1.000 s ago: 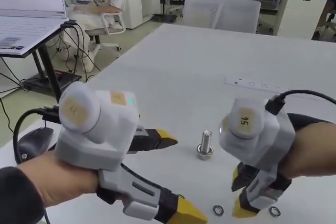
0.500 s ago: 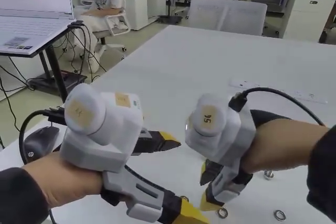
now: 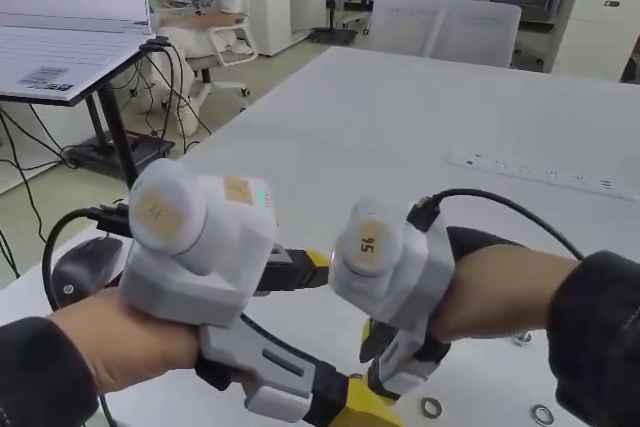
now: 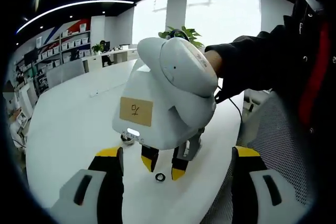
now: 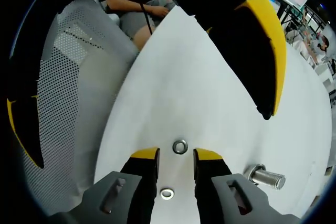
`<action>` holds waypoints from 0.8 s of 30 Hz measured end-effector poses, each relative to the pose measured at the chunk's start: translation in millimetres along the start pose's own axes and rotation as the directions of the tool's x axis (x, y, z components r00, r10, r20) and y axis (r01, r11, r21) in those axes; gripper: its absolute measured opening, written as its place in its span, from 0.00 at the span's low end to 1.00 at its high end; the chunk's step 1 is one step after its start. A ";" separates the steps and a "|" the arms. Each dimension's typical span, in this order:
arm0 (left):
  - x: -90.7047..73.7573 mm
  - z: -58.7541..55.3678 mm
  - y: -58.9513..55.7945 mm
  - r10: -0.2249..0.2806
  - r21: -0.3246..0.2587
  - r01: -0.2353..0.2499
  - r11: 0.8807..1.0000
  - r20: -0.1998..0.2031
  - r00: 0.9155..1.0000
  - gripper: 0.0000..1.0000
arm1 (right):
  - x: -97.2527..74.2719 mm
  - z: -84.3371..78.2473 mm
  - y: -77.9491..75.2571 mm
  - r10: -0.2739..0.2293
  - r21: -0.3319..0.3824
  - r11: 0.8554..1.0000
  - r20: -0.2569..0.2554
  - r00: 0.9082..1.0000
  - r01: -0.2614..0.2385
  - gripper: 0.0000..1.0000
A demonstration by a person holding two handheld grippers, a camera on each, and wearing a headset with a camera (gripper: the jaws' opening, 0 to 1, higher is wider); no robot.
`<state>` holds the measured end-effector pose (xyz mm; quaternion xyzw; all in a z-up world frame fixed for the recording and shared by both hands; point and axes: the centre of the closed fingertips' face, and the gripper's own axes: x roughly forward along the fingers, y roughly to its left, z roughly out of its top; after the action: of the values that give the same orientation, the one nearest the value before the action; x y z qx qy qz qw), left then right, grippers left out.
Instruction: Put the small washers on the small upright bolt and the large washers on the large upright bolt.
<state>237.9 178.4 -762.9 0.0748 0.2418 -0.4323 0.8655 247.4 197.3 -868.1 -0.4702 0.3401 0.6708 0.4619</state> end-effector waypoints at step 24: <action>-1.9 0.9 1.2 0.008 -0.007 -0.008 1.000 0.014 1.000 0.85 | 6.6 -2.7 -0.9 -0.017 -0.059 0.998 -0.035 0.999 0.015 0.15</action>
<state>238.3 180.2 -761.3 0.0696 0.2370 -0.4285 0.8692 248.2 197.2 -875.2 -0.4982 0.3246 0.6683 0.4470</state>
